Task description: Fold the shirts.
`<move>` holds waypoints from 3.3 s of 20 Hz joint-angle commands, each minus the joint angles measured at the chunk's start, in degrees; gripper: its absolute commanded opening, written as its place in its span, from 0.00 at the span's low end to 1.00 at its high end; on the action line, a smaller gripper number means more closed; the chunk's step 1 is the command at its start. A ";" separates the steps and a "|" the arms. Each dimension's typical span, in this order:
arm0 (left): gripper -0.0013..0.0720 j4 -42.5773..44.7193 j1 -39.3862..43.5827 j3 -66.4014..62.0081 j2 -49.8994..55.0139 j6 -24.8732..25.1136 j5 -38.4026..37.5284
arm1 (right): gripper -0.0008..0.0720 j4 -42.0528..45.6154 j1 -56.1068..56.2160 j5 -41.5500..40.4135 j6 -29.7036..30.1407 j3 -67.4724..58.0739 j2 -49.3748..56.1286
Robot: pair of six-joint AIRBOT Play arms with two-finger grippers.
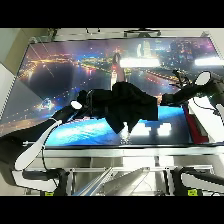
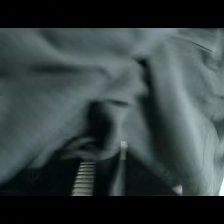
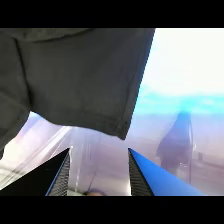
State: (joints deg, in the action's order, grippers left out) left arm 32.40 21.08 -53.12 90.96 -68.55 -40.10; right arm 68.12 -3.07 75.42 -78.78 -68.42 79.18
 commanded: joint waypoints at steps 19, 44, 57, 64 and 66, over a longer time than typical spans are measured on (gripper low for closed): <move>0.05 7.13 -28.28 -11.13 -11.67 2.34 -32.24 | 0.39 -6.27 -2.19 -1.55 3.52 4.63 13.22; 0.05 1.77 -36.96 -28.39 -25.59 2.47 -39.36 | 0.03 -12.22 -5.62 2.47 4.15 -11.39 -3.65; 0.05 -2.01 -56.04 -68.76 -41.62 3.74 -32.94 | 0.03 -12.83 -6.36 -12.46 10.34 -37.07 -37.86; 0.05 -3.21 -47.30 -60.24 -26.64 8.39 -33.27 | 0.03 -14.34 -6.12 -5.66 10.16 -36.89 -20.28; 0.05 3.45 -41.31 -56.19 -20.24 8.81 -33.22 | 0.03 -14.38 -6.10 -2.60 8.63 -35.56 -12.48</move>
State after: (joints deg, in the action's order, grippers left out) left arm 30.17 -26.61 -114.26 63.51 -61.73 -73.19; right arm 54.11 -9.23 68.73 -68.58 -104.81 57.98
